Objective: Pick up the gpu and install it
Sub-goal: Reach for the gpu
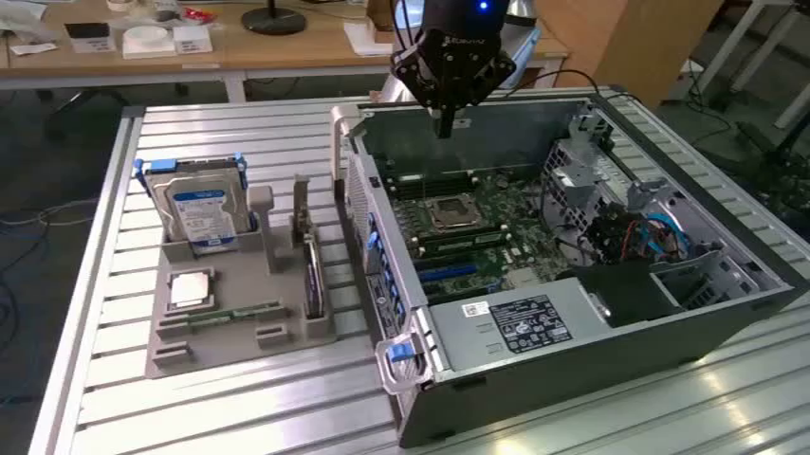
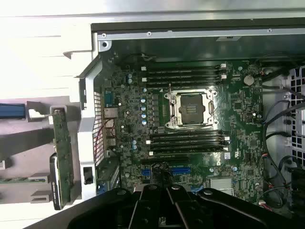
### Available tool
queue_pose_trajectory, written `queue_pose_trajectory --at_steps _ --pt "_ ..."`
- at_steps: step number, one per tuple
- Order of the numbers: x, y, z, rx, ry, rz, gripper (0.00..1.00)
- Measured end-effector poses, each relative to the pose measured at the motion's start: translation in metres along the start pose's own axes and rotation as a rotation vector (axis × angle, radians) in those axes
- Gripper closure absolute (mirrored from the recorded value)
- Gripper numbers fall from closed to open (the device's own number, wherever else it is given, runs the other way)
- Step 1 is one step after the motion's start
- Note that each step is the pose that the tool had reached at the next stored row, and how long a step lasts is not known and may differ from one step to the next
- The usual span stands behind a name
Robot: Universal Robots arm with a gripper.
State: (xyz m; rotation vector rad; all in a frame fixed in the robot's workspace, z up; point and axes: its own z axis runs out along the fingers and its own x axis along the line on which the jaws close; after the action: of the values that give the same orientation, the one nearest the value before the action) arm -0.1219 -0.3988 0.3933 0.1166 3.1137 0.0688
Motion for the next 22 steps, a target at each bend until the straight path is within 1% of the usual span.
queue_pose_trajectory --at_steps 13,22 --pt "0.0 0.0 0.0 -0.0001 0.0 0.0 0.89" --pt "0.01 -0.0008 0.0 -0.0001 0.0 0.0 0.89"
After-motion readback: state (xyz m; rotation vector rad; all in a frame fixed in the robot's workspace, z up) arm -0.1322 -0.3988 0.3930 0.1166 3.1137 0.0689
